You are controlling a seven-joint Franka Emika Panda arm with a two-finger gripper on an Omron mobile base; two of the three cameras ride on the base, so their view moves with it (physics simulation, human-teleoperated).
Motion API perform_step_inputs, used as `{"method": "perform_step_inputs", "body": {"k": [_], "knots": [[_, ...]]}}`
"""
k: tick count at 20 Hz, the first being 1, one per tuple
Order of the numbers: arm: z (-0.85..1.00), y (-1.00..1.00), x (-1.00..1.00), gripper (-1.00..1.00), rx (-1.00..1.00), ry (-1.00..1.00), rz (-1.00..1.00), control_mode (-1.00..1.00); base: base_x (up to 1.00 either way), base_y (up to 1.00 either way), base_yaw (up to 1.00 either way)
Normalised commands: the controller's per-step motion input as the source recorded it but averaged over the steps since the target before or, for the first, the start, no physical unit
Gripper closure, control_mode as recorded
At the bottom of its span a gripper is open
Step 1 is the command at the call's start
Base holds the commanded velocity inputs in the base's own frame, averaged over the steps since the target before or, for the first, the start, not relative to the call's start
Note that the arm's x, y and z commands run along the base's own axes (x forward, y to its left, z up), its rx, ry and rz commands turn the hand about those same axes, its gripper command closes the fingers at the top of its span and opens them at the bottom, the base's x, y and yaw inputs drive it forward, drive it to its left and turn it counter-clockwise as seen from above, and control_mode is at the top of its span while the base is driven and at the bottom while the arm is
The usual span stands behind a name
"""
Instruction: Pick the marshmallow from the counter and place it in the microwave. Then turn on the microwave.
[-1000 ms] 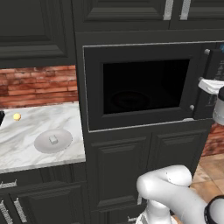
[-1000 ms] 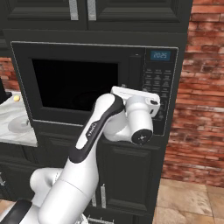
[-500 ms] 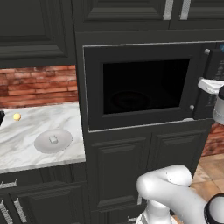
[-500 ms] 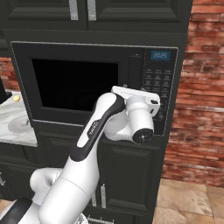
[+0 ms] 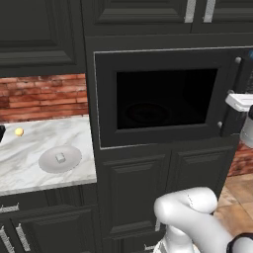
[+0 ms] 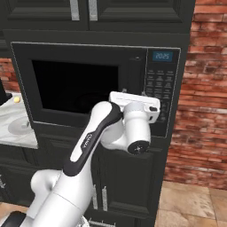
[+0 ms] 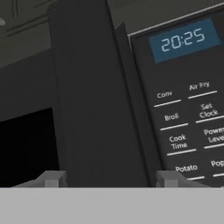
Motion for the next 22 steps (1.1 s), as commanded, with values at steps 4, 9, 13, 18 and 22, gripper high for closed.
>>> {"method": "perform_step_inputs", "body": {"k": [4,9,13,18,22], "knots": [[0.12,0.02,-0.45,1.00,-0.04,-0.02,-0.10,-1.00,0.00,0.00,0.00],[0.10,0.00,-0.50,1.00,-0.03,-0.02,-0.11,-1.00,0.00,0.00,0.00],[0.06,0.00,-0.54,1.00,-0.02,-0.04,-0.11,-1.00,0.00,0.00,0.00],[0.00,0.00,-0.52,1.00,-0.02,-0.07,-0.10,-1.00,0.00,0.00,0.00],[0.00,0.00,-0.55,1.00,-0.01,-0.09,-0.09,-1.00,0.00,0.00,0.00]]}}
